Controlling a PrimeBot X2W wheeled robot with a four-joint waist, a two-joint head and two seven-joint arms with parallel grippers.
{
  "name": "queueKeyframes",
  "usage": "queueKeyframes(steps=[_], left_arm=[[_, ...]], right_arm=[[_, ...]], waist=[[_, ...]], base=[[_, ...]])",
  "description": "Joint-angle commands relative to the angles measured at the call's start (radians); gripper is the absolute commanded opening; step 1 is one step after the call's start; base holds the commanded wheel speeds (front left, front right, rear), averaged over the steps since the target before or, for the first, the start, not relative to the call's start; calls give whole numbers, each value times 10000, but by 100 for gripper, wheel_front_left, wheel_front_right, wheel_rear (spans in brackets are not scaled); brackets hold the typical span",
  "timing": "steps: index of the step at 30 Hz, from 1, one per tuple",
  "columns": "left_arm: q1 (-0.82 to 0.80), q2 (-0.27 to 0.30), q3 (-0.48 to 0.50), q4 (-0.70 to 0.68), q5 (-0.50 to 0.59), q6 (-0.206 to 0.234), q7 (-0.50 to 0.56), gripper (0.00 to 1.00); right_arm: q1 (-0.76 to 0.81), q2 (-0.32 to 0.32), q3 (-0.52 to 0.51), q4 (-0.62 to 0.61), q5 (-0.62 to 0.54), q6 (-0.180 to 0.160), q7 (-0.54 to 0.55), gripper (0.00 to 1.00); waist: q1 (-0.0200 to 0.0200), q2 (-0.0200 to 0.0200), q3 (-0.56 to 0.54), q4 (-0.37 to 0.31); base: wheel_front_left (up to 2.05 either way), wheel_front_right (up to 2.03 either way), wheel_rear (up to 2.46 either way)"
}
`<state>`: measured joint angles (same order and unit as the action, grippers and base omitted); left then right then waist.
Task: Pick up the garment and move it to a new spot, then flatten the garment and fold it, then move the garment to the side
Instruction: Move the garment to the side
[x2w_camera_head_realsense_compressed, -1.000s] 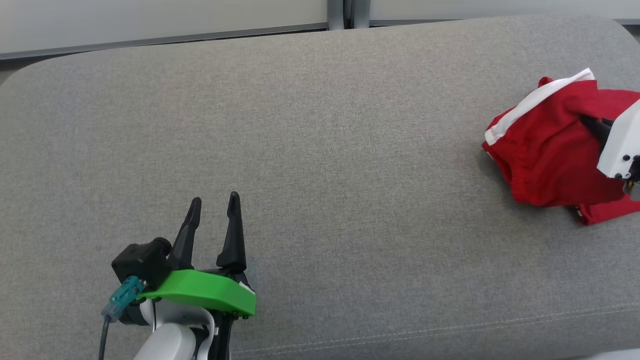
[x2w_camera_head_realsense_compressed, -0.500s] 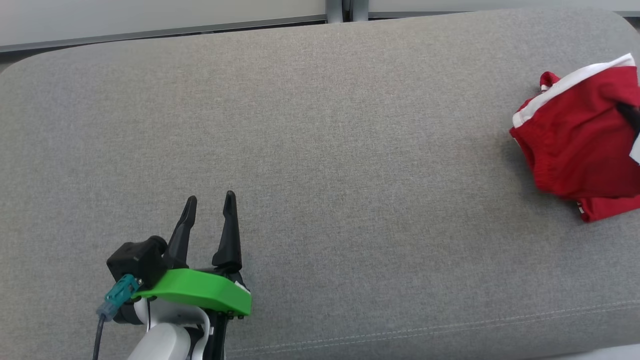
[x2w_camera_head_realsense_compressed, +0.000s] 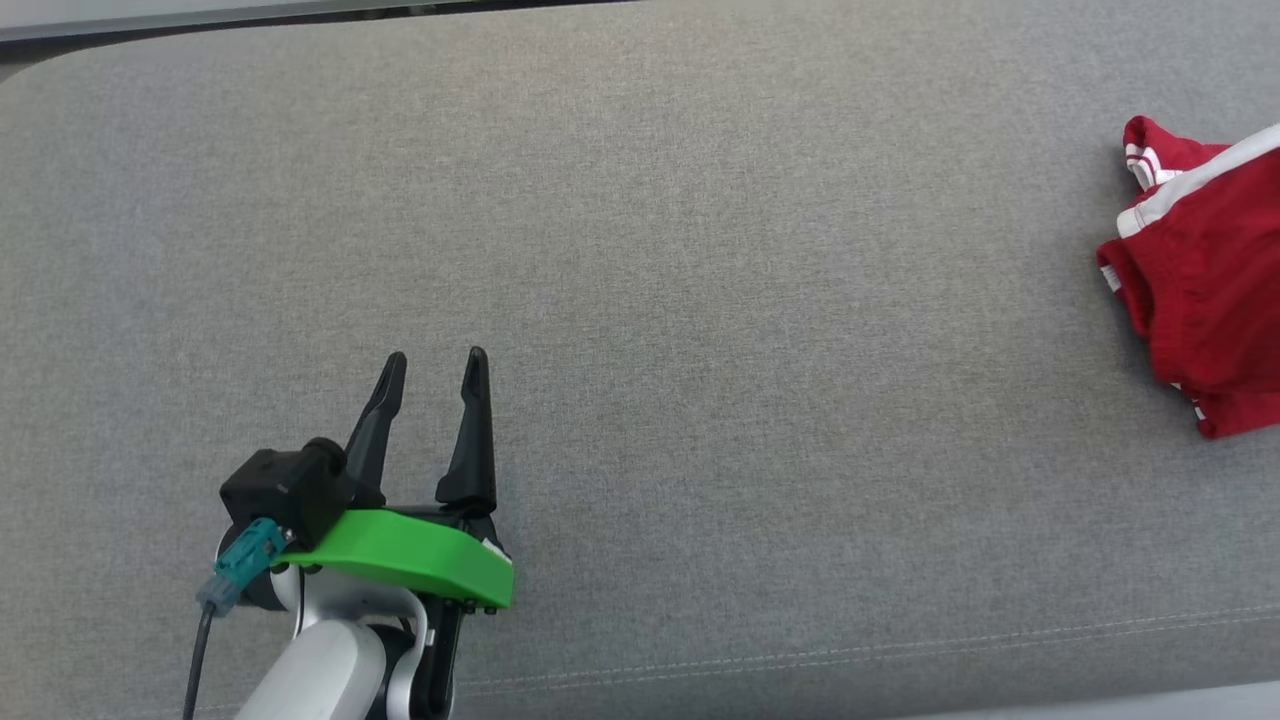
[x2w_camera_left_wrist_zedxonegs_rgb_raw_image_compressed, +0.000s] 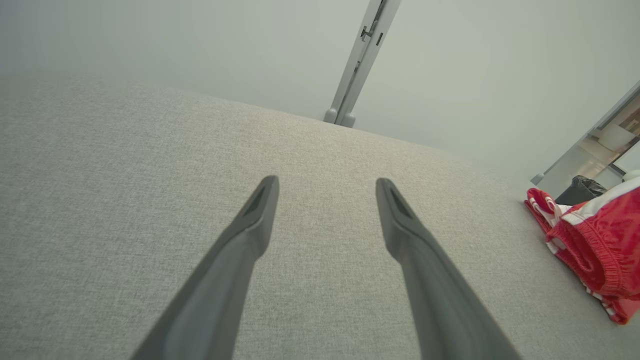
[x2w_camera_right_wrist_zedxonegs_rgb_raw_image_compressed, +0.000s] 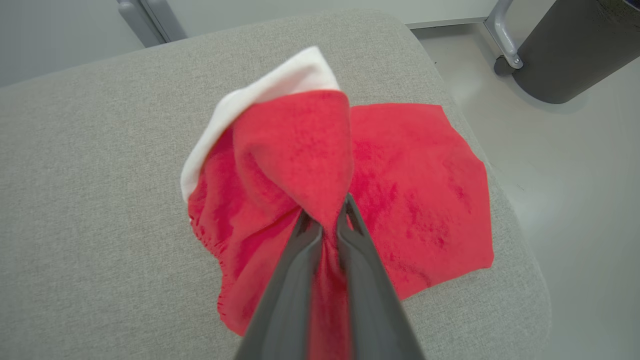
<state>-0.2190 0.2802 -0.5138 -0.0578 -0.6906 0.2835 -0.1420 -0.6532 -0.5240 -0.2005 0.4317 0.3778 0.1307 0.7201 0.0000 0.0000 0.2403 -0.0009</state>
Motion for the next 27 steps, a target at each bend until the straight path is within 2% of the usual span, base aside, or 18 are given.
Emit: queueKeyframes(steps=[1, 10, 20, 21, 22, 23, 24, 27], left_arm=[[-152, 81, 4, -24, 82, 44, 35, 100], [-476, 114, -245, -377, 302, 50, 232, 100], [-663, 287, -346, -648, 470, 136, 430, 100], [-680, 293, -363, -667, 483, 132, 456, 100], [-702, 300, -380, -686, 483, 134, 480, 100], [-723, 309, -392, -704, 495, 140, 483, 100], [-739, 324, -394, -719, 506, 150, 497, 100], [-761, 373, -395, -761, 520, 176, 533, 100]], right_arm=[[-167, -35, -27, 95, -82, -1, -117, 0], [-943, -345, -456, 1566, -824, -1, -869, 0], [-1375, -741, -55, 2487, -1599, -1, -1700, 0], [-1369, -805, -10, 2578, -1705, -3, -1820, 8], [-1389, -836, -9, 2684, -1776, -3, -1938, 44], [-1411, -829, 19, 2762, -1824, -3, -2058, 66], [-1445, -842, 46, 2834, -1856, -3, -2203, 100], [-1469, -870, 104, 3017, -1938, -3, -2460, 100]], waist=[[0, 0, 198, 154], [0, 0, 697, 425], [0, 0, 1154, 440], [0, 0, 1184, 438], [0, 0, 1208, 435], [0, 0, 1229, 429], [0, 0, 1247, 418], [0, 0, 1262, 361]], base=[[0, 0, 0], [0, 0, 0], [0, 0, 0], [0, 0, 0], [0, 0, 0], [0, 0, 0], [0, 0, 0], [0, 0, 0]])
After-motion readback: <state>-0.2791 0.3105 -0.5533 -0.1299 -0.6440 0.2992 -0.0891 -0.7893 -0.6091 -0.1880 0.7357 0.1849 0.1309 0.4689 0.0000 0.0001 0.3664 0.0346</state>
